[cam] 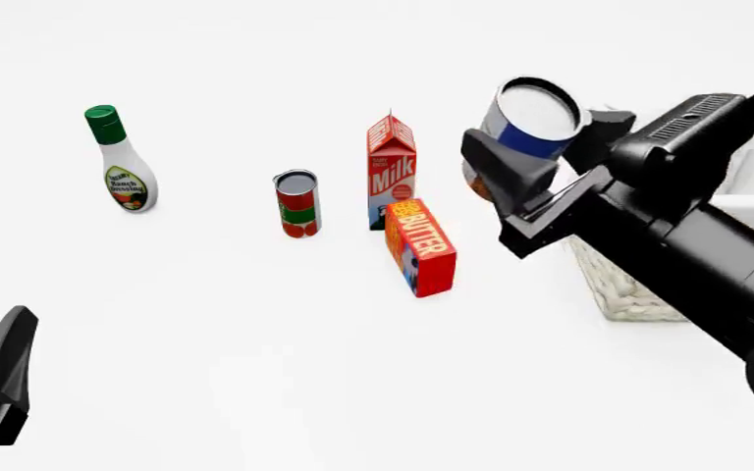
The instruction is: Pick the alphabet soup and place it in the basket.
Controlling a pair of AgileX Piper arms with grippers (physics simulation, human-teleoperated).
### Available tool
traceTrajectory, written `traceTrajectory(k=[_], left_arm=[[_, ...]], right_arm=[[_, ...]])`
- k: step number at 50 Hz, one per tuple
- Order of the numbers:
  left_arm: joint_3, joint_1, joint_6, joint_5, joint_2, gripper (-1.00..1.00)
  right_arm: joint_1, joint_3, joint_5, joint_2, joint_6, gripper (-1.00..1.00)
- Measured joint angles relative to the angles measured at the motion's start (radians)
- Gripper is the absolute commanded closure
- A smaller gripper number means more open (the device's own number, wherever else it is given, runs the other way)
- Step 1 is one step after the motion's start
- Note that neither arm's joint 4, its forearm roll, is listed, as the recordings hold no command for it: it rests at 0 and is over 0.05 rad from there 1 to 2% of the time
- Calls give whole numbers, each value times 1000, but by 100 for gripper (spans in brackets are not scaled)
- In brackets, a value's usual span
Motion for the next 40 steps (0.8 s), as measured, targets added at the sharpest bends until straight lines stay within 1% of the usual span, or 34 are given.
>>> traceTrajectory(k=[11, 21, 31, 40], left_arm=[[0, 0, 0, 0, 0, -100], [0, 0, 0, 0, 0, -100], [0, 0, 0, 0, 0, -100], [0, 0, 0, 0, 0, -100]], right_arm=[[-73, -60, 122, -147, -15, 100], [-148, -127, 223, -238, -39, 100], [-236, -197, 313, -288, -62, 100], [-336, -253, 380, -298, -73, 100]])
